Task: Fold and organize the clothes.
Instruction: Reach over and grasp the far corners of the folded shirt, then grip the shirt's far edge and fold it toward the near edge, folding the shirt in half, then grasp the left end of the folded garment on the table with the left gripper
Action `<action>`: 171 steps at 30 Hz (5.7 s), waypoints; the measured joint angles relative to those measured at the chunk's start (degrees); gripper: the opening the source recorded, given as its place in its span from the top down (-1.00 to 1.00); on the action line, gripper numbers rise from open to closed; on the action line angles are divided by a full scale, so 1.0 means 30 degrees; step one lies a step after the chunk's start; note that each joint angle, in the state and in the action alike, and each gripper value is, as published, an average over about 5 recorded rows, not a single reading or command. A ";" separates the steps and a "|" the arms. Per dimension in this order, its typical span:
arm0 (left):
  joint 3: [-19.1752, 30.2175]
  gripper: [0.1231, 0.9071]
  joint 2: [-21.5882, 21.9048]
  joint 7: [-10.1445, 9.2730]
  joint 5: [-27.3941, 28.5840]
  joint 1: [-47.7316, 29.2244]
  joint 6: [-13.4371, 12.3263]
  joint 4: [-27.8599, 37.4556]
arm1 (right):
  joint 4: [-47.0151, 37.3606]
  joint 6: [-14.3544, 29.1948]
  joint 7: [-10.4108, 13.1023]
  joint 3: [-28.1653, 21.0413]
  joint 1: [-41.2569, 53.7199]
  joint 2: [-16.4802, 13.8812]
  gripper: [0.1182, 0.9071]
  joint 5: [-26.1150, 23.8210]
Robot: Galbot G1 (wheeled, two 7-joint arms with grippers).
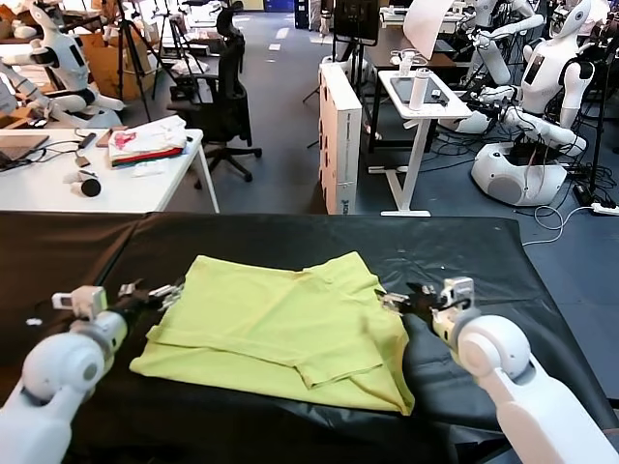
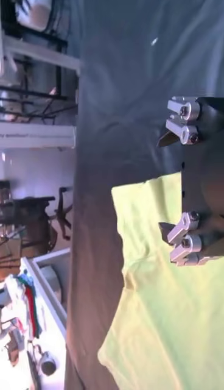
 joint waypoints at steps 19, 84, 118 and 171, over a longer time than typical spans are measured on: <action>0.5631 -1.00 -0.0950 0.0718 0.0880 -0.7506 -0.0811 0.7184 | -0.2201 0.0000 -0.0311 0.0083 0.0635 0.1280 -1.00 0.0153; -0.0598 0.94 0.1315 0.0336 -0.0100 0.0041 -0.0856 0.0399 | 0.4722 0.0022 0.1621 0.3103 -0.4606 -0.1286 0.95 0.2966; -0.4728 0.93 -0.0260 0.0029 0.0602 0.8767 -0.2407 -0.2908 | 0.7944 -0.0001 0.1644 0.3737 -1.0208 -0.1953 0.88 0.1837; -0.0798 -0.86 -0.0676 -0.0666 0.0170 0.2017 -0.1169 0.0505 | 0.2922 0.1693 0.0964 0.3792 -0.6793 0.1692 -0.78 0.0093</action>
